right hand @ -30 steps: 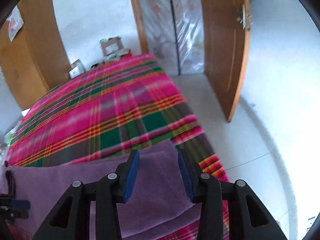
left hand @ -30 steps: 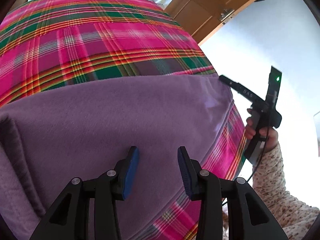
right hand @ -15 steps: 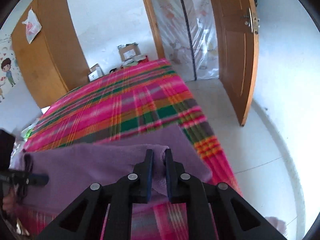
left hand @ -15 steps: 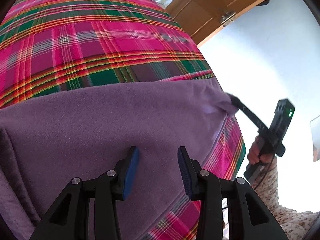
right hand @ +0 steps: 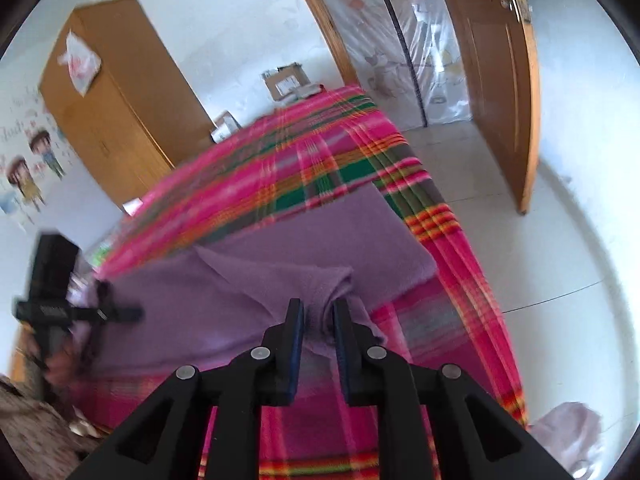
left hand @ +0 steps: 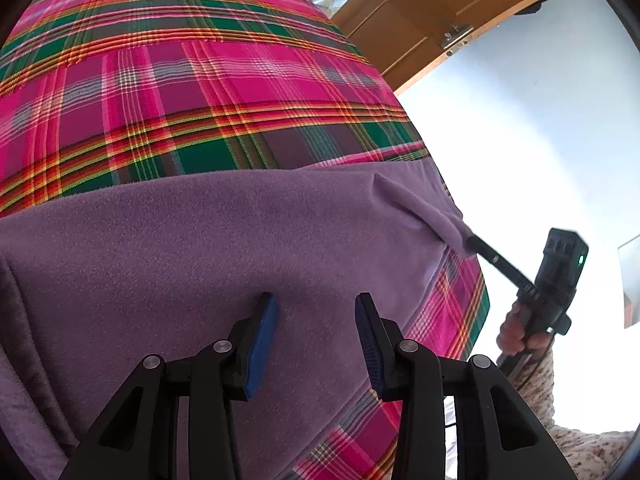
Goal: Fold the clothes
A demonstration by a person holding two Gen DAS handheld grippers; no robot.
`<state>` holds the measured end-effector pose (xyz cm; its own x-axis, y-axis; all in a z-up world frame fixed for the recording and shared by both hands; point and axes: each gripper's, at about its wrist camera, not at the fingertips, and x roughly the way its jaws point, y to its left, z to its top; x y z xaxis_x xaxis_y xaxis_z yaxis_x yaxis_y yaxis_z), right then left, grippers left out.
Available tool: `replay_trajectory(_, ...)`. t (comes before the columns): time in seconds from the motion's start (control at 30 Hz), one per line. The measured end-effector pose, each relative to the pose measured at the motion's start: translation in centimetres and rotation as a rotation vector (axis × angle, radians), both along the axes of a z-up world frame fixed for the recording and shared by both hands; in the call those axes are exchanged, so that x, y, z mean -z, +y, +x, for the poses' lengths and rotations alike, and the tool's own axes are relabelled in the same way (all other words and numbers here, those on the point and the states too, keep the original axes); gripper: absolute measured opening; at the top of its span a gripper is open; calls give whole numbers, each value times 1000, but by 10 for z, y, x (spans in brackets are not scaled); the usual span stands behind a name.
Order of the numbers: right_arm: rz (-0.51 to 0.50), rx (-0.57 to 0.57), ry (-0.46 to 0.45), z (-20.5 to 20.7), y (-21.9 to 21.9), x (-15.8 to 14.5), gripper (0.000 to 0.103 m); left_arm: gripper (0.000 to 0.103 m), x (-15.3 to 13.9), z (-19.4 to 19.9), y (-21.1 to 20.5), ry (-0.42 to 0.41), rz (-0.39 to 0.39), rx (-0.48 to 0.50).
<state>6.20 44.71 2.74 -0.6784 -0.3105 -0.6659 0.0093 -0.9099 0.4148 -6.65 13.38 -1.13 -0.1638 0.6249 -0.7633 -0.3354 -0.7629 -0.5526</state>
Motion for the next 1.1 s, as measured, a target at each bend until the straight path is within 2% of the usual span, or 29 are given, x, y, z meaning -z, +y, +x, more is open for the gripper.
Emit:
replay_trajectory(0.1, -102, -16, -20, -17, 13, 1, 26, 42, -1, 0, 1, 1, -5, -2)
replay_trajectory(0.3, -244, 2, -118, -49, 32, 20, 26, 42, 1, -3, 3, -9, -7, -6)
replay_trajectory(0.33, -256, 11, -125, -51, 33, 22, 25, 42, 1, -4, 4, -11, -7, -5)
replay_trajectory(0.4, -269, 29, -118, -52, 36, 24, 9, 42, 1, -5, 5, -13, -6, -5)
replay_trajectory(0.57, -229, 103, 5, -51, 47, 6, 6, 42, 2, -7, 8, -18, -8, -2)
replay_trajectory(0.67, -179, 109, 48, -59, 45, -2, 6, 42, 2, -7, 9, -17, -9, -1)
replay_trajectory(0.83, -96, 149, -62, -81, 39, 14, 6, 42, 3, -8, 8, -23, 1, -3)
replay_trajectory(1.03, 49, 155, -93, -87, 23, 19, 8, 42, 2, -9, 9, -19, -3, 1)
replay_trajectory(1.1, 93, 157, -75, -82, 20, 14, 12, 42, 1, -7, 11, -5, -17, 7)
